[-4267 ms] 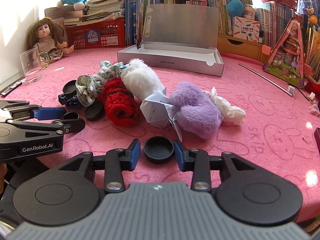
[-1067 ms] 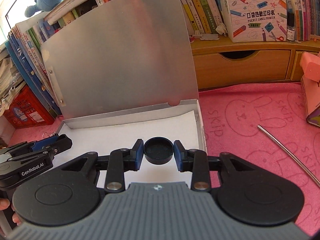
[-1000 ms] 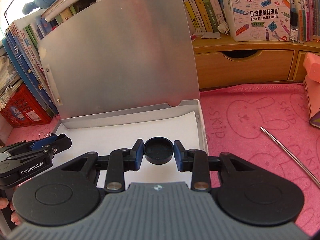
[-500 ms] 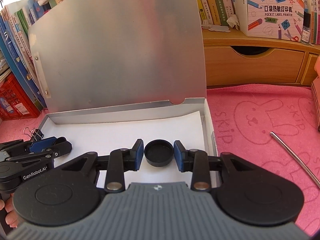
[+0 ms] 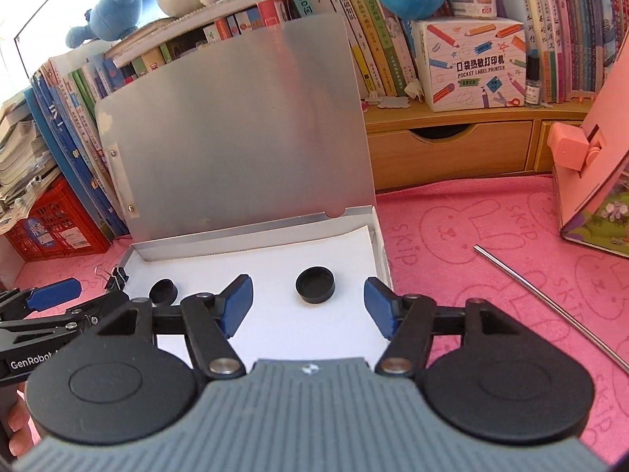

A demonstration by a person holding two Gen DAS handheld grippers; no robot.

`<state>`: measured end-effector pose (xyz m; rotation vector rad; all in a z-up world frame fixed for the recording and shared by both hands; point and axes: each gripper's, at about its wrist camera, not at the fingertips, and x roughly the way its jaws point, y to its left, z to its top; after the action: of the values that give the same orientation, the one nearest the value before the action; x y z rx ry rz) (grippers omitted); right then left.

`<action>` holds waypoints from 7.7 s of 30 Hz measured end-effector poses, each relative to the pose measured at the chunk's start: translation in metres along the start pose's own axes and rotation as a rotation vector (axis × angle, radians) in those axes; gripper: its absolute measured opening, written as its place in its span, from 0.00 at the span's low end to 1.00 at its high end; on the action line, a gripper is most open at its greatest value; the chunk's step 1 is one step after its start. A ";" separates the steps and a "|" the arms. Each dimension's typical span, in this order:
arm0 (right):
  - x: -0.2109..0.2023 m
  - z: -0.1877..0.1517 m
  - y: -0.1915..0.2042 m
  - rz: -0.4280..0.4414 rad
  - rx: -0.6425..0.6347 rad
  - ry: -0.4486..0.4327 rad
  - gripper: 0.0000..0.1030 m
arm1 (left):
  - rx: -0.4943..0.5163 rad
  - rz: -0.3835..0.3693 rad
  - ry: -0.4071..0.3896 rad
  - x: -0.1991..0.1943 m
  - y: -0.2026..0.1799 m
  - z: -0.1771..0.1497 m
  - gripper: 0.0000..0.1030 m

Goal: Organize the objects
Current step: 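Lower the lids into the silver box and open both tools, then grasp the green polka-dot cloth with the left tool while the right tool grasps the purple plush, then lift the green cloth with the left tool while the right tool lifts the purple plush, then carry the green cloth with the left tool while the right tool carries the purple plush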

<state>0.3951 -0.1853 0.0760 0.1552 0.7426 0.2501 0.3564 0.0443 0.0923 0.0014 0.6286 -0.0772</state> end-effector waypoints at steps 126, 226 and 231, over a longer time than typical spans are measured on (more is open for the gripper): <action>-0.198 -0.235 -0.010 0.128 -0.029 -0.161 0.63 | -0.027 -0.081 -0.079 -0.208 -0.048 -0.224 0.41; -0.179 -0.257 -0.022 -0.279 0.043 -0.170 0.90 | -0.069 -0.066 -0.104 -0.211 -0.040 -0.222 0.38; -0.180 -0.257 -0.027 -0.250 0.068 -0.146 0.80 | -0.069 -0.066 -0.104 -0.211 -0.039 -0.222 0.38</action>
<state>0.0963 -0.2484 0.0000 0.1416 0.6185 -0.0244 0.0534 0.0256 0.0377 -0.0891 0.5269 -0.1184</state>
